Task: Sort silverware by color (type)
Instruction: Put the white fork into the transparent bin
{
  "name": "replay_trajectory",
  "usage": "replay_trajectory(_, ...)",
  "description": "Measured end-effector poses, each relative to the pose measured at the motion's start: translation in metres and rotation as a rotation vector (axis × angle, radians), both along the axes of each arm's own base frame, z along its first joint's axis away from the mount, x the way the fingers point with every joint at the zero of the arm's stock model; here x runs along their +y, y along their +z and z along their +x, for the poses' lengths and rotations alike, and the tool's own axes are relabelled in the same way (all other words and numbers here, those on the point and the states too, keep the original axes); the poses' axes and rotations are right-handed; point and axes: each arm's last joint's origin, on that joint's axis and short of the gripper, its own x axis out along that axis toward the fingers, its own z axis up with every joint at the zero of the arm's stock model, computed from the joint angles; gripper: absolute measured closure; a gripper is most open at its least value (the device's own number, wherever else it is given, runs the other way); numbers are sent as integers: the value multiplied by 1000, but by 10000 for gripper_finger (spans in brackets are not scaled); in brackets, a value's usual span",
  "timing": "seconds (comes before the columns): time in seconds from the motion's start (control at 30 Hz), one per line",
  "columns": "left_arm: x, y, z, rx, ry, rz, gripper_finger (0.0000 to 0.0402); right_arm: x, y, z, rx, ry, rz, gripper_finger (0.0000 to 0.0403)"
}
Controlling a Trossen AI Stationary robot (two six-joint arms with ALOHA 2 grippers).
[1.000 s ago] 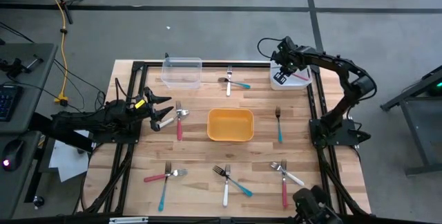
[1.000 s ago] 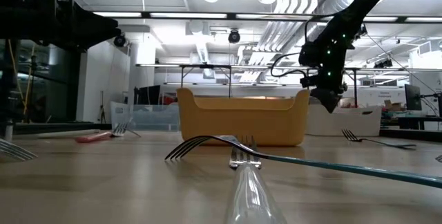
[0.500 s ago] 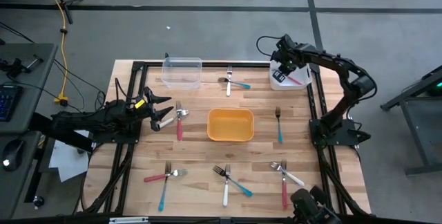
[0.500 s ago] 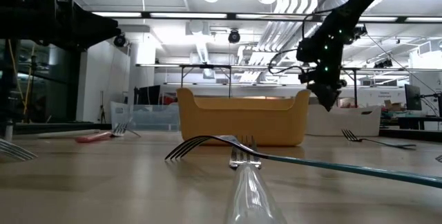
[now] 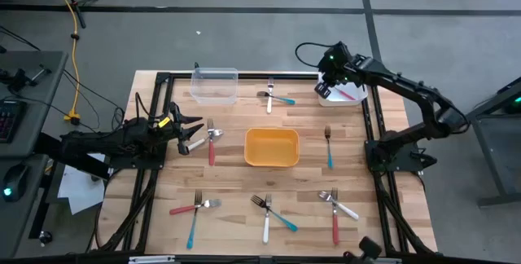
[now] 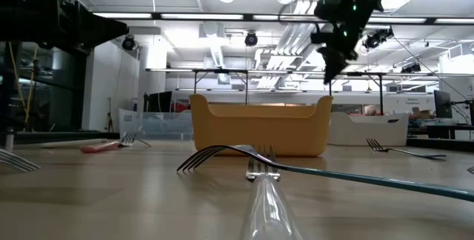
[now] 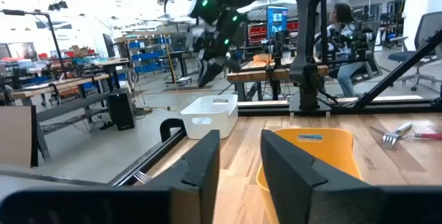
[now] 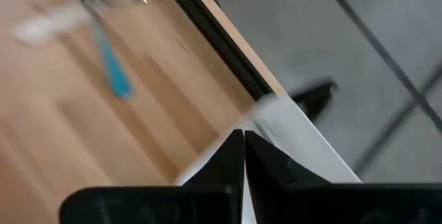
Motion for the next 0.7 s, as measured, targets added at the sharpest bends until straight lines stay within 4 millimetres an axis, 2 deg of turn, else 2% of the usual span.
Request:
replay_trajectory(0.13, 0, 0, 0, 9, -8, 16, 343, 19, 11, 18, -207, 149, -46, 399)
replay_trajectory(0.27, -2, -1, 1, 13, -52, 23, 362, 39, -1, 27, -376, 295, -80, 401)
replay_trajectory(0.5, -1, -3, 3, 44, -50, 20, 387, 72, -31, 25, -518, 411, -183, 402)
replay_trajectory(0.7, 0, -8, 8, 115, 7, 9, 400, 97, -39, 18, -625, 477, -217, 402)
